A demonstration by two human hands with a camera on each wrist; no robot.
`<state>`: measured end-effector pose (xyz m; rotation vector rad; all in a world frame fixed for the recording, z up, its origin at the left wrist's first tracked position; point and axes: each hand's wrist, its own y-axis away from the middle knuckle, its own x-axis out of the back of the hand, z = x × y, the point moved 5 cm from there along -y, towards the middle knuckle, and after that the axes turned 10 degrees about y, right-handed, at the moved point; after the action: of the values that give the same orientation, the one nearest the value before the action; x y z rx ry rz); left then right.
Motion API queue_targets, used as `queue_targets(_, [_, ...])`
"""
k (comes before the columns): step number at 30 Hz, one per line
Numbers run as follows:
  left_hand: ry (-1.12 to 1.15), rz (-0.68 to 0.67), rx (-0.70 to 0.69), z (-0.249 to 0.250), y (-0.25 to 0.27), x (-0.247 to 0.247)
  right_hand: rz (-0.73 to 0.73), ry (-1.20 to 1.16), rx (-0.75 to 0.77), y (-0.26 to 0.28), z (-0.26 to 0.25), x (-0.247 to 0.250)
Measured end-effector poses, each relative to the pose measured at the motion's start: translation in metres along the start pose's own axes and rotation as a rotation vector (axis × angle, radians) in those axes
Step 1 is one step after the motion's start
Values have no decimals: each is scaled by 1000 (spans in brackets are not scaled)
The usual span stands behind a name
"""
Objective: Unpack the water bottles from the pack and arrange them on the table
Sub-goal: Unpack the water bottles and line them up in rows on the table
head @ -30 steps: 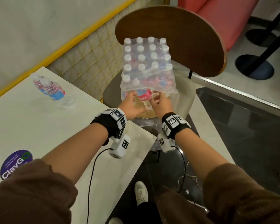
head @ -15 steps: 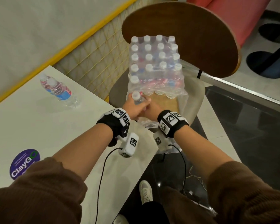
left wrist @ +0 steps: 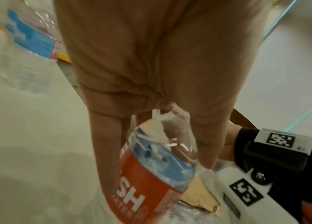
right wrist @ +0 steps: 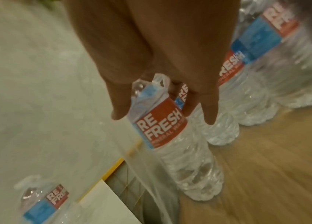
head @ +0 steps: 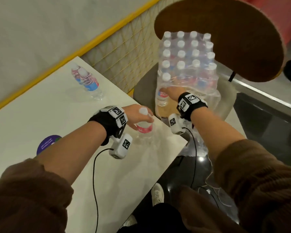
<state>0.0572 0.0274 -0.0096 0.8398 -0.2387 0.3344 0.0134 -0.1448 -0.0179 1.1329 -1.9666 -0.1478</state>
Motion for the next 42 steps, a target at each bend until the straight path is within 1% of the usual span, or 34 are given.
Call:
queue_targets(3, [-122, -21, 27, -20, 25, 11, 76, 23, -8, 3, 3, 0])
queue_targets(5, [-202, -29, 44, -38, 43, 21, 124, 55, 30, 13, 9, -2])
queue_targets(7, [-193, -2, 75, -60, 60, 36, 171, 3, 76, 20, 19, -6])
queue_targets(9, [-194, 18, 114, -85, 78, 50, 136, 24, 144, 46, 20, -14])
queue_targets(11, [-186, 49, 152, -107, 94, 62, 57, 163, 235, 74, 16, -26])
queue_targets(12, [-178, 80, 166, -117, 102, 68, 51, 202, 305, 89, 9, -31])
queue_targets(14, [-186, 138, 184, -133, 116, 75, 41, 173, 428, 115, -7, -42])
queue_targets(16, [-220, 175, 209, -147, 131, 80, 36, 149, 512, 135, -20, -57])
queue_targets(17, [-241, 190, 221, -153, 138, 82, 5, 178, 544, 143, -25, -69])
queue_targets(19, [-273, 212, 250, -167, 152, 86, -117, 251, 617, 164, -34, -98])
queue_targets(21, [-301, 223, 292, -178, 167, 90, -284, 318, 684, 192, -43, -138])
queue_targets(24, [-384, 231, 293, -188, 185, 98, -527, 425, 726, 231, -50, -202])
queue_targets(26, [-402, 210, 292, -194, 194, 101, -632, 483, 773, 253, -55, -240])
queue_targets(28, [-452, 180, 312, -198, 201, 101, -702, 494, 817, 275, -65, -271])
queue_targets(32, [-594, 131, 356, -203, 205, 97, -763, 515, 861, 301, -89, -314])
queue_targets(36, [-680, 128, 380, -203, 204, 94, -761, 558, 914, 310, -107, -338])
queue_targets(39, [-727, 149, 356, -187, 202, 90, -727, 564, 900, 304, -105, -331])
queue_targets(41, [-730, 169, 278, -162, 198, 84, -712, 555, 868, 293, -96, -314])
queue_targets(42, [-718, 169, 232, -149, 194, 79, -725, 555, 813, 285, -87, -304])
